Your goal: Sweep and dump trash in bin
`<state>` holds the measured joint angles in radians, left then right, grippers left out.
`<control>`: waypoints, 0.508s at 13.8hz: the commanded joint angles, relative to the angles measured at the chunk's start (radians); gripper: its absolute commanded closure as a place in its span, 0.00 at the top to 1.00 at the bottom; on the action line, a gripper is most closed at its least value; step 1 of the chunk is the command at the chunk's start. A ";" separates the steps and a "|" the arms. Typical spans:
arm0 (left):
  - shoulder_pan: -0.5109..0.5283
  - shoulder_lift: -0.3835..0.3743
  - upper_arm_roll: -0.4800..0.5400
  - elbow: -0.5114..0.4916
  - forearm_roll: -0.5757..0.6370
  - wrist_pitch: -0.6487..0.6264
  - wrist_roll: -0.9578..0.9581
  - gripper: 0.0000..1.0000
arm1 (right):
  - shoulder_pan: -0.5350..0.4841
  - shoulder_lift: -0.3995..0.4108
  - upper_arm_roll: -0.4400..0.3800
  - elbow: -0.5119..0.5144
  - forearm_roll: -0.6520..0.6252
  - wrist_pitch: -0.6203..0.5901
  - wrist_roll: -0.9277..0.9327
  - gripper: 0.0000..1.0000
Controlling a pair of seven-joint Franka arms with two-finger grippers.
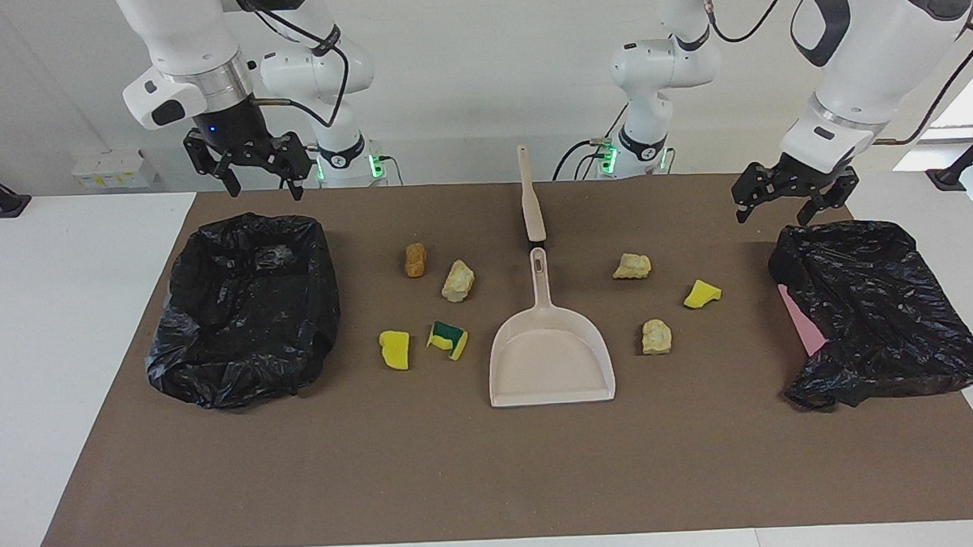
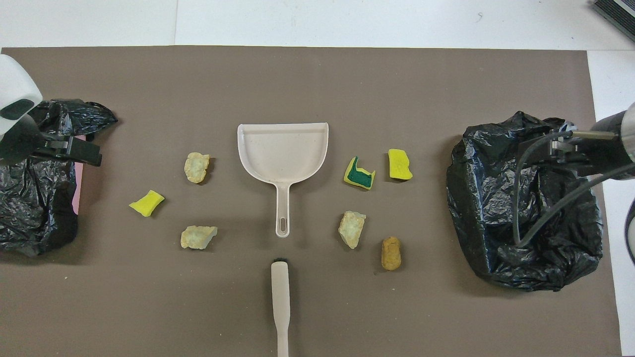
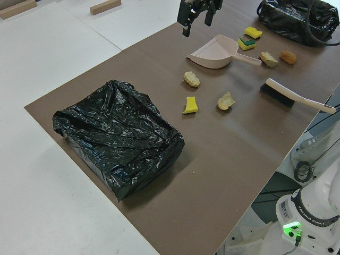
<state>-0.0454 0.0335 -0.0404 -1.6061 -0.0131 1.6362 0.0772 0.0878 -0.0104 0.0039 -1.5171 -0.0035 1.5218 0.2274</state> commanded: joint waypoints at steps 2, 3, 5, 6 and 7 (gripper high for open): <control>-0.043 -0.059 0.001 -0.102 -0.002 0.014 0.056 1.00 | 0.001 -0.010 -0.004 -0.015 0.007 0.003 -0.026 1.00; -0.063 -0.079 0.001 -0.145 -0.002 0.028 0.081 1.00 | 0.001 -0.008 -0.002 -0.014 0.007 0.004 -0.026 1.00; -0.114 -0.133 0.001 -0.256 -0.005 0.072 0.096 1.00 | 0.009 -0.002 0.004 -0.011 0.008 0.008 -0.020 1.00; -0.149 -0.162 0.001 -0.315 -0.007 0.095 0.096 1.00 | 0.013 0.003 0.007 -0.011 0.007 0.024 -0.016 1.00; -0.181 -0.196 0.001 -0.384 -0.010 0.128 0.095 1.00 | 0.018 0.010 0.010 -0.012 0.008 0.040 -0.016 1.00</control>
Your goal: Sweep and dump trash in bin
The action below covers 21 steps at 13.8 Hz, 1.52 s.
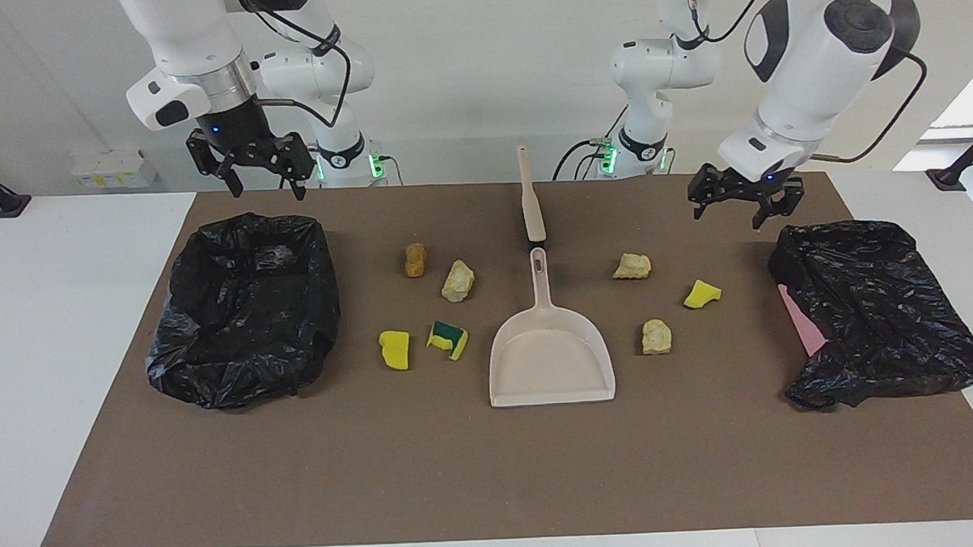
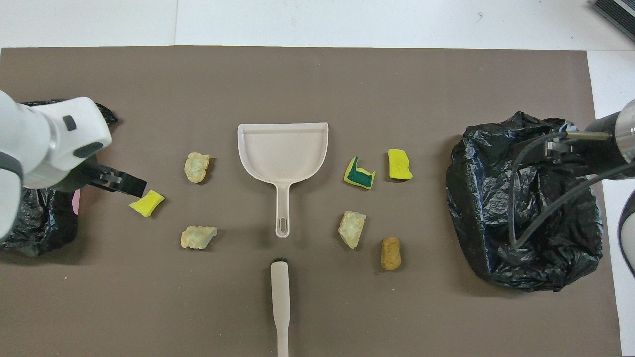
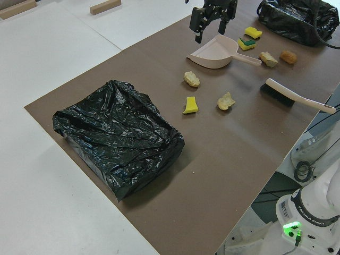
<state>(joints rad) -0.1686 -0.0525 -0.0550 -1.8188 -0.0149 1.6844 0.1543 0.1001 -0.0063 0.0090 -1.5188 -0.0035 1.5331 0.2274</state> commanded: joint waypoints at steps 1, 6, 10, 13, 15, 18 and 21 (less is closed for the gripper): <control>-0.101 -0.148 0.015 -0.230 -0.008 0.099 0.008 1.00 | 0.022 0.021 0.011 -0.011 0.008 0.045 -0.013 1.00; -0.297 -0.257 0.015 -0.387 -0.040 0.118 -0.106 1.00 | 0.151 0.135 0.012 -0.008 -0.001 0.179 0.096 1.00; -0.524 -0.322 0.015 -0.563 -0.045 0.227 -0.359 1.00 | 0.275 0.251 0.012 0.019 -0.012 0.260 0.239 1.00; -0.668 -0.323 0.015 -0.651 -0.046 0.331 -0.542 1.00 | 0.386 0.369 0.012 0.075 -0.006 0.326 0.306 1.00; -0.764 -0.314 0.015 -0.710 -0.047 0.432 -0.684 1.00 | 0.423 0.460 0.012 0.172 -0.012 0.325 0.368 1.00; -0.824 -0.281 0.014 -0.773 -0.047 0.532 -0.789 1.00 | 0.502 0.574 0.005 0.255 -0.024 0.331 0.435 1.00; -0.867 -0.230 0.014 -0.792 -0.071 0.606 -0.926 1.00 | 0.539 0.603 0.014 0.224 -0.044 0.393 0.444 1.00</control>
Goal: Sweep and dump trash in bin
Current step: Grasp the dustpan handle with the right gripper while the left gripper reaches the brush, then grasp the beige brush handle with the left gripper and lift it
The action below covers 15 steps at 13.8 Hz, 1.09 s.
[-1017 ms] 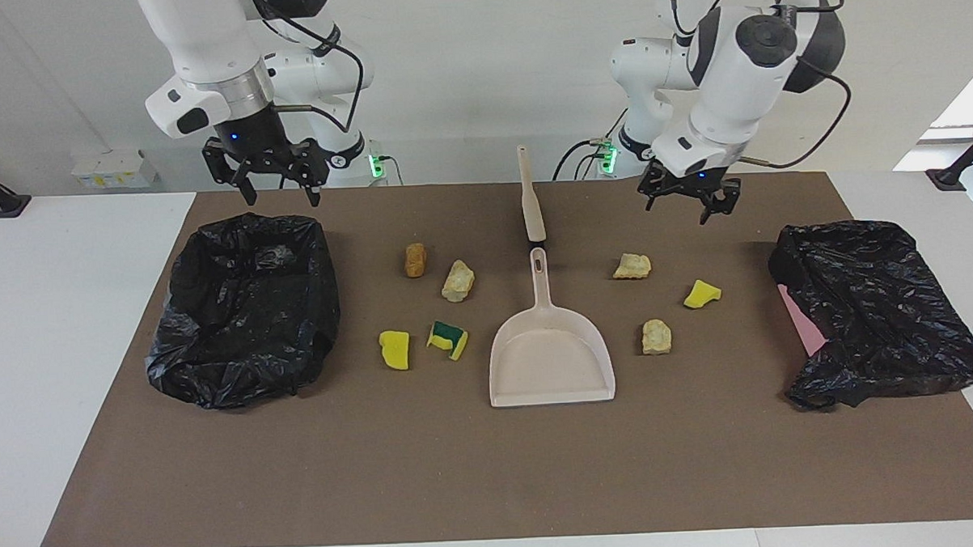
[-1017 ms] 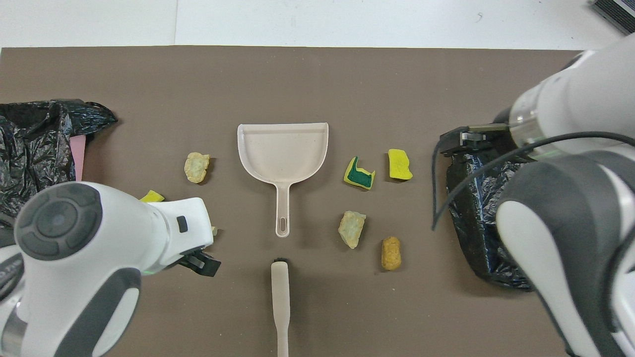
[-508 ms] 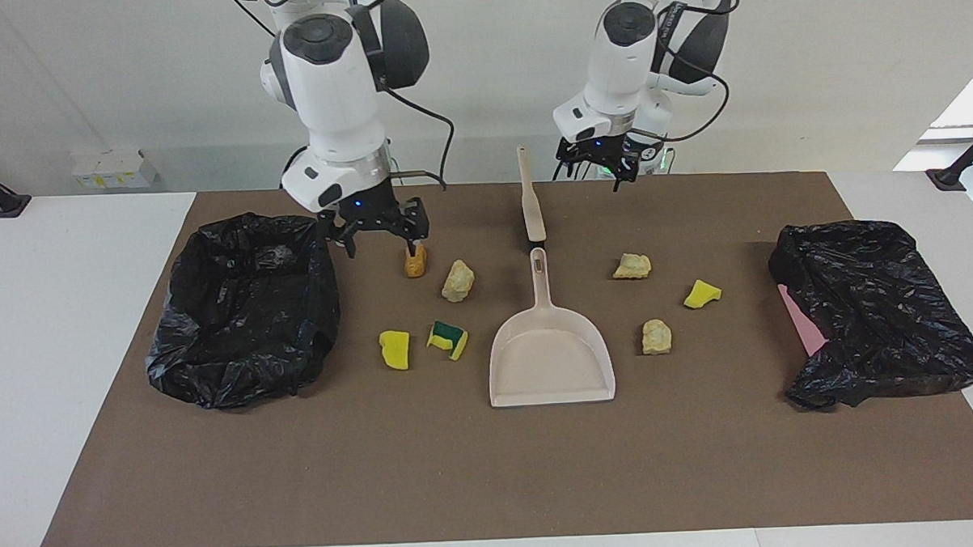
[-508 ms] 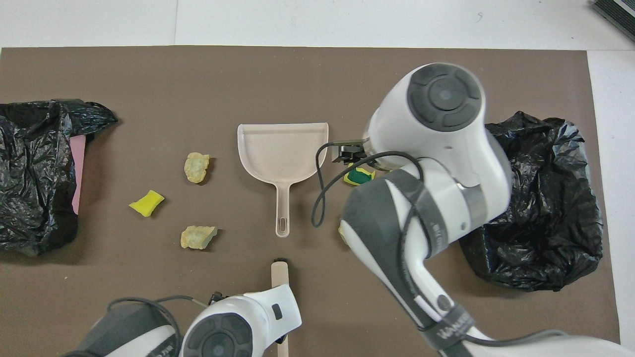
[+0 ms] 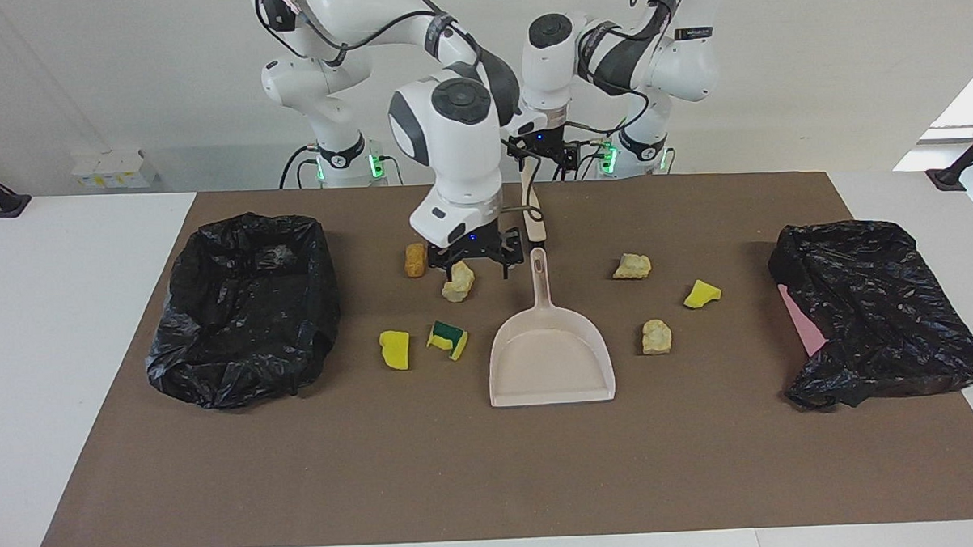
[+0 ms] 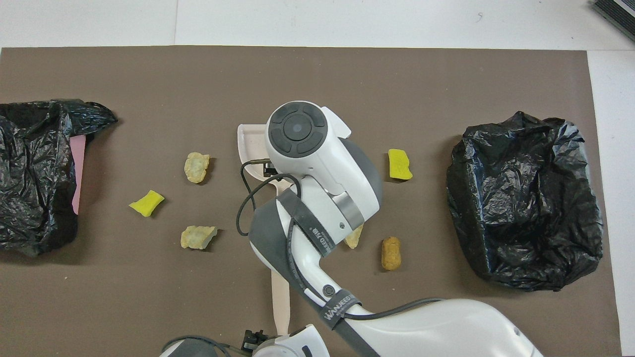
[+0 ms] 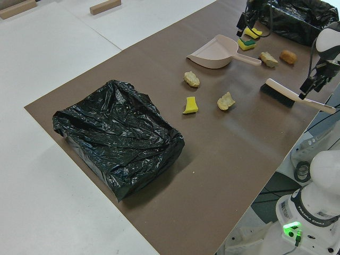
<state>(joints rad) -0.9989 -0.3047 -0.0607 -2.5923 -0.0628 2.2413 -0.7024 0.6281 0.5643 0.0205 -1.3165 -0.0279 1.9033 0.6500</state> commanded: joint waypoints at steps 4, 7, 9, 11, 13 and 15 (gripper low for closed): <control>-0.035 0.027 0.021 -0.023 -0.100 0.046 -0.088 1.00 | 0.062 0.055 0.002 -0.044 -0.004 0.129 0.017 1.00; -0.033 0.029 0.021 -0.032 -0.104 0.044 -0.092 1.00 | 0.065 0.020 0.004 -0.130 0.003 0.161 0.016 1.00; -0.033 0.029 0.022 -0.032 -0.104 0.034 -0.080 0.83 | 0.065 0.005 0.009 -0.148 0.005 0.132 0.014 1.00; -0.033 0.029 0.022 -0.032 -0.104 0.032 -0.072 0.49 | 0.065 0.003 0.012 -0.150 0.006 0.117 0.017 1.00; -0.032 0.029 0.022 -0.032 -0.104 0.027 -0.065 0.09 | 0.064 0.003 0.029 -0.139 0.017 0.082 0.022 0.99; -0.011 0.039 0.024 -0.031 -0.106 0.015 -0.062 0.00 | 0.065 -0.004 0.032 -0.139 0.045 0.050 0.026 0.93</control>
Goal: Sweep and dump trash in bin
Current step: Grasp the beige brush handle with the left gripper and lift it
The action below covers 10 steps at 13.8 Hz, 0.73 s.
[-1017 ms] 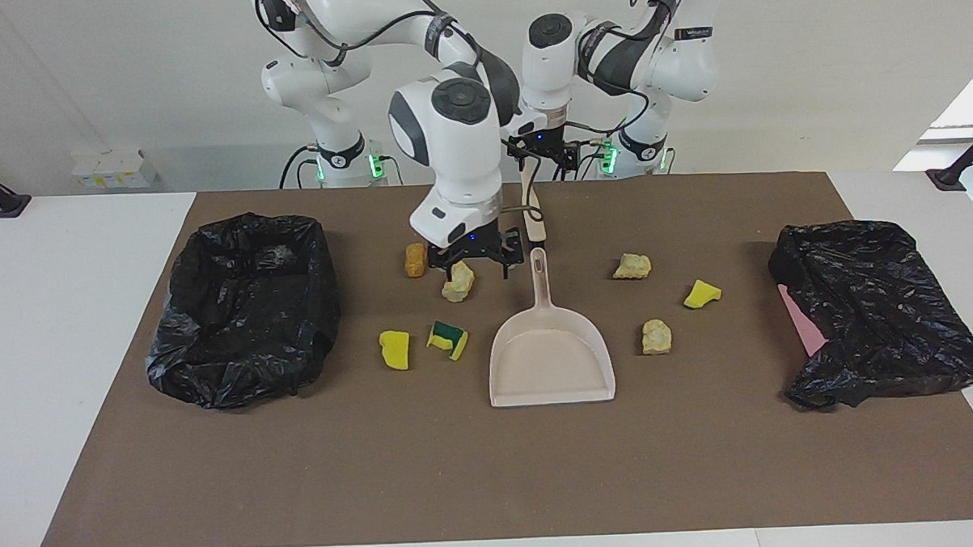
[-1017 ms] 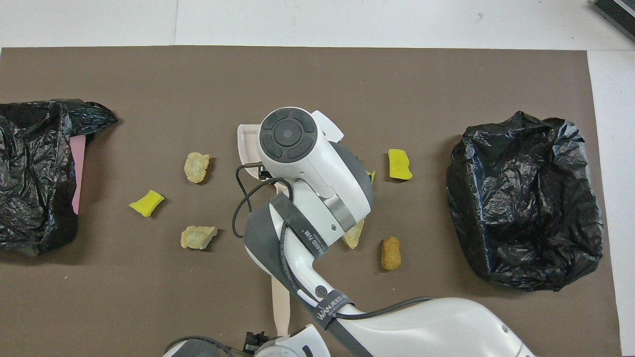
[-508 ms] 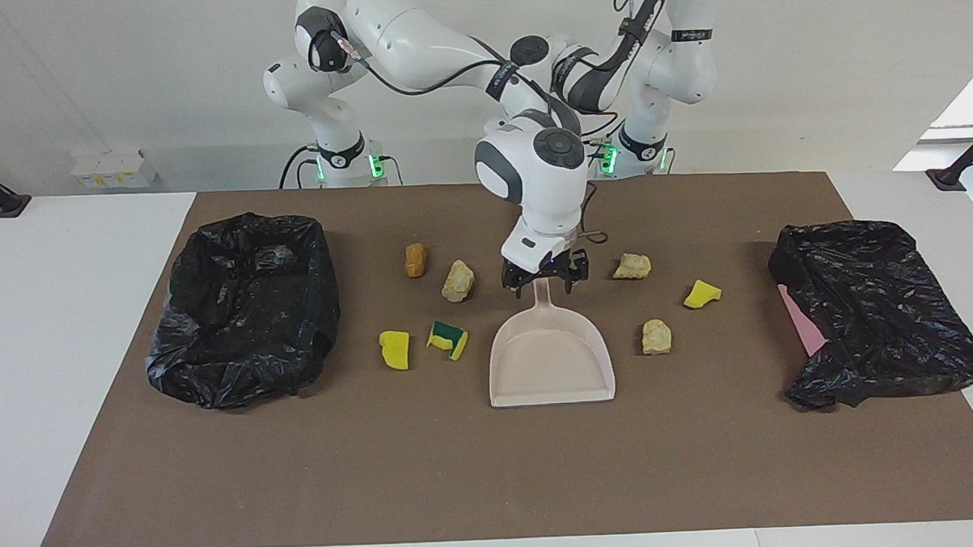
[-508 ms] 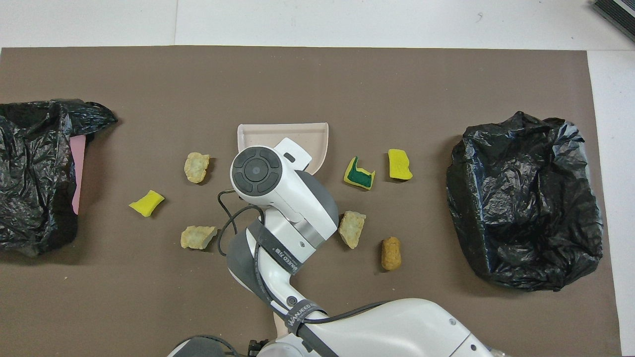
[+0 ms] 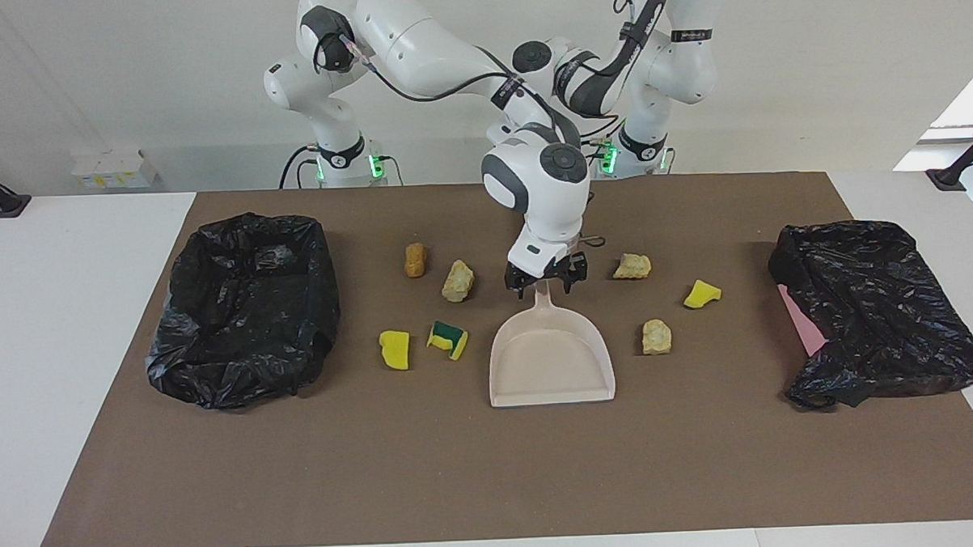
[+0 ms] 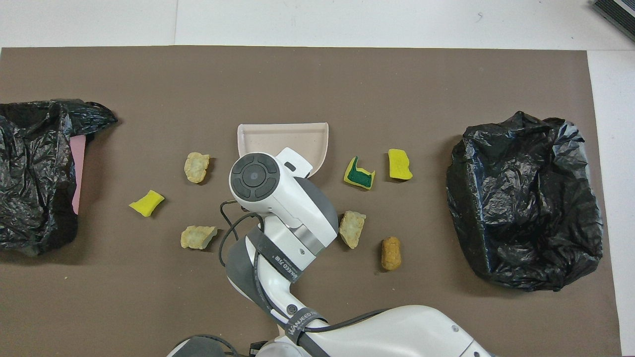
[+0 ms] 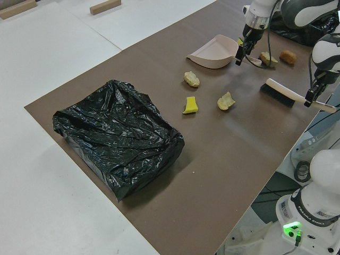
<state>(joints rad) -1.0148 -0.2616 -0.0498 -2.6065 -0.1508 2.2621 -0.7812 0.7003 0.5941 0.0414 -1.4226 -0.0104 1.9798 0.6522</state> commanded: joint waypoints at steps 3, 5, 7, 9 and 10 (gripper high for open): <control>0.044 -0.011 0.015 -0.009 -0.027 -0.045 -0.013 0.00 | -0.007 -0.048 0.011 -0.041 0.032 -0.056 0.023 0.87; 0.091 -0.034 0.015 0.000 -0.035 -0.097 -0.058 0.00 | -0.008 -0.051 0.011 -0.053 0.033 -0.050 0.023 0.84; 0.119 -0.065 0.016 -0.001 -0.038 -0.117 -0.156 0.00 | -0.008 -0.057 0.011 -0.064 0.035 -0.050 0.024 0.81; 0.163 -0.097 0.021 -0.001 -0.038 -0.137 -0.243 0.00 | -0.007 -0.068 0.011 -0.087 0.059 -0.042 0.024 0.75; 0.198 -0.109 0.019 -0.003 -0.038 -0.148 -0.297 0.00 | -0.007 -0.068 0.011 -0.085 0.059 -0.042 0.024 0.74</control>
<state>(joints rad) -0.8766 -0.3162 -0.0254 -2.6006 -0.1763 2.1562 -1.0005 0.7003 0.5681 0.0450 -1.4559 0.0251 1.9249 0.6529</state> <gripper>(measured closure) 0.736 0.242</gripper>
